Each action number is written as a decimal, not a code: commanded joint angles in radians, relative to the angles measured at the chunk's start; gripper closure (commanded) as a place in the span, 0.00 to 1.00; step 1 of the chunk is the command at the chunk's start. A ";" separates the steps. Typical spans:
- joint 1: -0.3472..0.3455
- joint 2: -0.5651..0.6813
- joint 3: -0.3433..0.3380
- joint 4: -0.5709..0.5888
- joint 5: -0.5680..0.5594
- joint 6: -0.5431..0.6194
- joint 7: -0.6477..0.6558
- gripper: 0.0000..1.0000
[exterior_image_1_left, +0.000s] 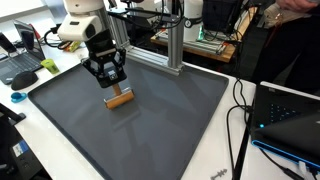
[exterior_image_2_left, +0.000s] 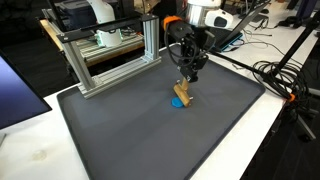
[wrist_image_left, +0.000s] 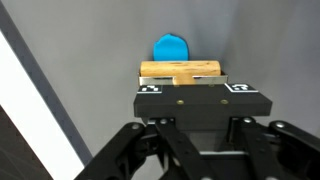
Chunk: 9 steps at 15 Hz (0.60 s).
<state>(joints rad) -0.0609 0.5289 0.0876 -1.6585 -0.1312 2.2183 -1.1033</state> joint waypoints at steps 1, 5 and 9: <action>-0.010 0.045 -0.015 0.022 -0.002 -0.021 -0.005 0.78; -0.016 0.048 -0.029 0.021 -0.011 -0.020 -0.001 0.78; -0.016 0.049 -0.043 0.018 -0.024 -0.019 0.001 0.78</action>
<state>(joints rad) -0.0700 0.5290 0.0665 -1.6547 -0.1283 2.2087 -1.1021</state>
